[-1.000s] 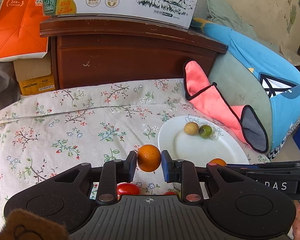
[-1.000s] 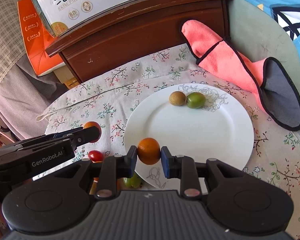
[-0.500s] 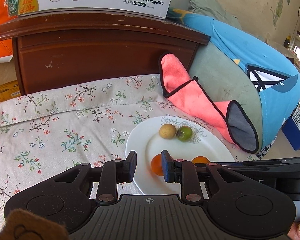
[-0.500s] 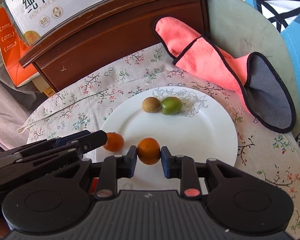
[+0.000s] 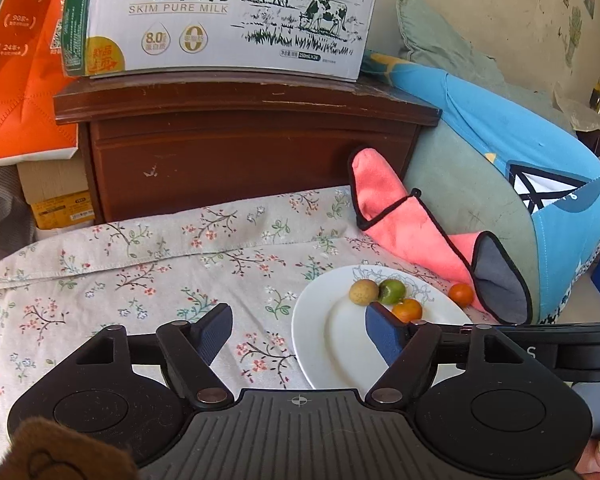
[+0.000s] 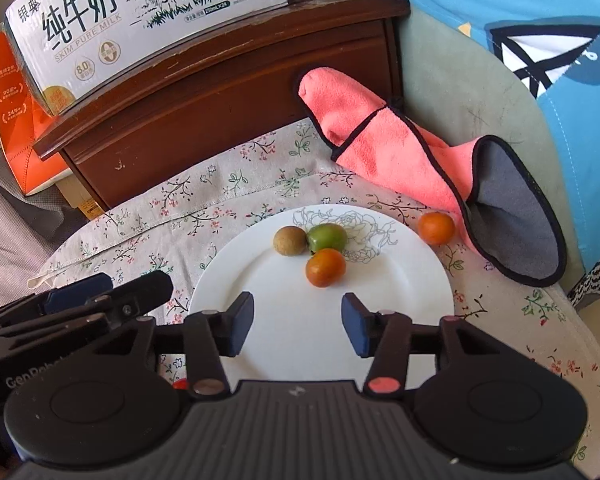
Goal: Organize fruits
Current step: 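Carry the tangerine in the left tool to the plate while the right tool places its tangerine, then open both tools and withdraw them from the plate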
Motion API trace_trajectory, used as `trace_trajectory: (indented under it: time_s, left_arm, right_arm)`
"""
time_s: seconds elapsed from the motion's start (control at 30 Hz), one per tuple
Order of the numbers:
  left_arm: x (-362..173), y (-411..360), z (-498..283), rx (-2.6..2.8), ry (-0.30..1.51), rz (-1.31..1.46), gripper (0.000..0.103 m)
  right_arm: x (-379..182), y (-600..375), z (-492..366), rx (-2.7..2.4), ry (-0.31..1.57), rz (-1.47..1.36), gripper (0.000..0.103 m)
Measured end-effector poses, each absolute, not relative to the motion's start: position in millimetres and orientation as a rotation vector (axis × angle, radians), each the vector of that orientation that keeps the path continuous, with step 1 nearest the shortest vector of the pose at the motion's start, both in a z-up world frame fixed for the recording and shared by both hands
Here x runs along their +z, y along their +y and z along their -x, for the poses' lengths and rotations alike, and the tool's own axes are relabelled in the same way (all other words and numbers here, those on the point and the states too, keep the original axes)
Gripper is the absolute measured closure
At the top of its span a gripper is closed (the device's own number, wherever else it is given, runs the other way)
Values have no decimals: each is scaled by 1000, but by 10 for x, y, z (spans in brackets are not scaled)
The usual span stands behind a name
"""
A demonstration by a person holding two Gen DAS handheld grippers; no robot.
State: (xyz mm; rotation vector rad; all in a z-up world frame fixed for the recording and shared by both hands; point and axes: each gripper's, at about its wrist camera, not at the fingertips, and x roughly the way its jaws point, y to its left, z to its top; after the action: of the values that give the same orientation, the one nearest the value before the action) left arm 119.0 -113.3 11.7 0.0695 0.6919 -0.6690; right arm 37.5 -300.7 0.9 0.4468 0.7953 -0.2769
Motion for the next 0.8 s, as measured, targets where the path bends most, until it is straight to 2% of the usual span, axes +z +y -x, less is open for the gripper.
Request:
trace_trajectory:
  time_s: [0.2,0.8]
  left_arm:
    - [201,-876,-1096,-631,713,-65,17]
    - [46,-114,-779,-485,863,1,16]
  right_arm:
    - [86,-2885,-255,-271,786,-463,43]
    - [2,-2162,317,-178,875,-358,37]
